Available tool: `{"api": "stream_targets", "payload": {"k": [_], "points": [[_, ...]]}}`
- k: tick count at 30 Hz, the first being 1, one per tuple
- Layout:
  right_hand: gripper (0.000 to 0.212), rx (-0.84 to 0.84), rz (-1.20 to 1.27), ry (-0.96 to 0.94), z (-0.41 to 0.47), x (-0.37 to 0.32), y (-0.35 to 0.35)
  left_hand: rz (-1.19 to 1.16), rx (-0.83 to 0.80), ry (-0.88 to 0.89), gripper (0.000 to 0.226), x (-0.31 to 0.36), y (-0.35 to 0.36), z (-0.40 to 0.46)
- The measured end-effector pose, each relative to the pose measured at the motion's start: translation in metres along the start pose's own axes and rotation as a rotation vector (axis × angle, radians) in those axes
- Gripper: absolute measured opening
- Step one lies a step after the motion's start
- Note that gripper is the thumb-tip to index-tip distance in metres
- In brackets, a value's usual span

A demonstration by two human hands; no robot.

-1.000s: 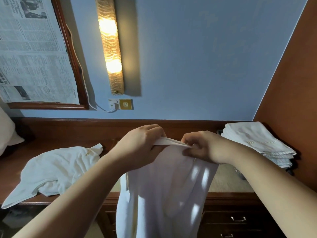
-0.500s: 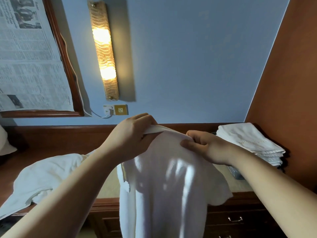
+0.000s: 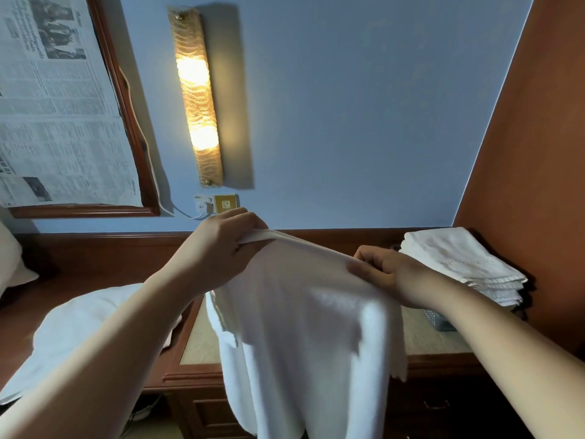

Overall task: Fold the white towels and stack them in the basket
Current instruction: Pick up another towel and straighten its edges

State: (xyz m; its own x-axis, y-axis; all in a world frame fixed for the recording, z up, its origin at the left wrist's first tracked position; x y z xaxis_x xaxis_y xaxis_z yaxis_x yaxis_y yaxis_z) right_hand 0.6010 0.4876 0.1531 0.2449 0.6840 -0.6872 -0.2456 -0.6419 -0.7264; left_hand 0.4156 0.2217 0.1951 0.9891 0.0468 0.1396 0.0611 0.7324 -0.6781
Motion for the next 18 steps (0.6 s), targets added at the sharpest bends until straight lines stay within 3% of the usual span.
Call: {"api": "stream_targets", "payload": {"k": [4, 8, 12, 16, 18], "points": [[0.040, 0.021, -0.252, 0.027, 0.003, 0.019, 0.005, 0.019, -0.039, -0.037, 0.015, -0.018, 0.001, -0.023], [0.068, 0.181, -0.379, 0.003, 0.000, 0.038, 0.002, 0.014, -0.117, -0.113, 0.029, -0.041, -0.002, -0.051], [0.098, 0.086, -0.546, 0.004, 0.002, 0.047, 0.007, 0.027, -0.302, -0.079, 0.033, -0.053, 0.000, -0.074], [0.094, 0.052, -0.591, 0.040, 0.010, 0.059, 0.014, 0.133, -0.316, -0.089, 0.008, -0.068, 0.006, -0.095], [0.084, 0.054, -0.587, 0.031, 0.012, 0.057, 0.020, 0.180, -0.293, -0.169, 0.025, -0.077, 0.014, -0.108]]}}
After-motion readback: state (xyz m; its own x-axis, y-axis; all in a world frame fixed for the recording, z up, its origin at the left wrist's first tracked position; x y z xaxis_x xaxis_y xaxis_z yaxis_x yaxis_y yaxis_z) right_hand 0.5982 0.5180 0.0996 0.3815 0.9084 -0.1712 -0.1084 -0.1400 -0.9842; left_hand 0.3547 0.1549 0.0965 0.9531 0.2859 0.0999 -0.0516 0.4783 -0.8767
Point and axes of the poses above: each hand's wrist, its own z-axis towards the middle knuckle, its own y-axis out of the palm, x = y × z, the point moved 2 cm from there along z, towards the middle knuckle, and after that the axes turned 8 degrees about y, right-handed, at the moved point
